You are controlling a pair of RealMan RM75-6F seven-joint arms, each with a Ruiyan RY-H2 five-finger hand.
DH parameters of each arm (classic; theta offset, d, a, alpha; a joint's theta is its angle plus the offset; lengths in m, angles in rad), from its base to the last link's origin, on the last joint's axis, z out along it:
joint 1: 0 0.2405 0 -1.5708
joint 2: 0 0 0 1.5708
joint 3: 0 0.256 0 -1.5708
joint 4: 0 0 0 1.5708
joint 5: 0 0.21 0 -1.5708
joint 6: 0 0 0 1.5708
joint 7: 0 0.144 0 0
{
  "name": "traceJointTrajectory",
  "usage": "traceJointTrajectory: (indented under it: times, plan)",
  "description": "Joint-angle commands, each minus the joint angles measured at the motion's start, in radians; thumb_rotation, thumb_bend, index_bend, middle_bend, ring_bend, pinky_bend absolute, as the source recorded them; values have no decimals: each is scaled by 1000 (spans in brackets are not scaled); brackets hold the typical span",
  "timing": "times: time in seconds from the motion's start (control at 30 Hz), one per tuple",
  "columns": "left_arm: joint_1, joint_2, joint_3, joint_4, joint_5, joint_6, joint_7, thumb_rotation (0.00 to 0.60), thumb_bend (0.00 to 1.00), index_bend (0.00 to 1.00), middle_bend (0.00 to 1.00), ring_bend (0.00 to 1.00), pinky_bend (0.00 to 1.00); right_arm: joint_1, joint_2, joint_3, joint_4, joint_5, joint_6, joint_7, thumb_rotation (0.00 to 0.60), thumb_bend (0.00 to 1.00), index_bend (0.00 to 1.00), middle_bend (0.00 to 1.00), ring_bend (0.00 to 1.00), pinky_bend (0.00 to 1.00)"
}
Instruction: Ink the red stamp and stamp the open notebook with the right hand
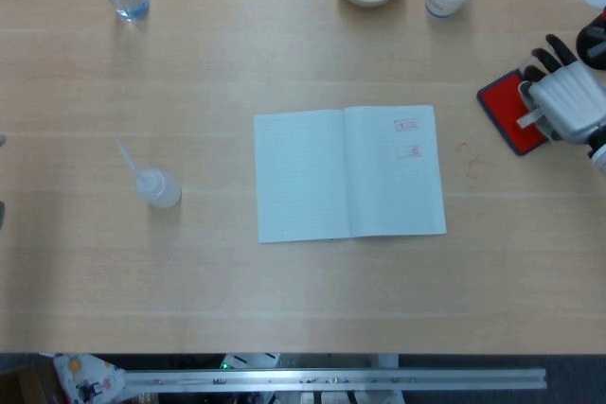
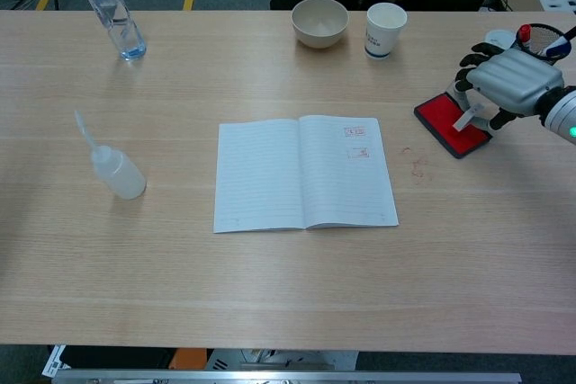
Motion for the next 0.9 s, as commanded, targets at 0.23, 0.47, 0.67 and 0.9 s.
traceJointTrajectory:
  times: [0.23, 0.47, 0.67, 0.9]
  plan:
    - [-2, 0, 0, -1, -2, -4, 4, 600, 340, 178, 141, 101, 86, 3, -22, -1, 32, 1, -8, 5, 600, 327, 644, 369, 136, 32]
    - [-2, -2, 1, 1, -6, -6, 6, 600, 340, 178, 139, 101, 86, 6, -32, -1, 52, 6, -21, 3, 600, 327, 645, 369, 136, 32]
    - [-1, -2, 2, 2, -6, -6, 5, 600, 340, 178, 138, 101, 86, 6, -31, 1, 50, 7, -17, 11, 600, 327, 648, 370, 136, 32]
    - [-1, -1, 1, 2, -4, -3, -3, 600, 340, 178, 138, 101, 86, 3, 48, 19, -83, -7, 59, 55, 600, 327, 649, 373, 136, 32]
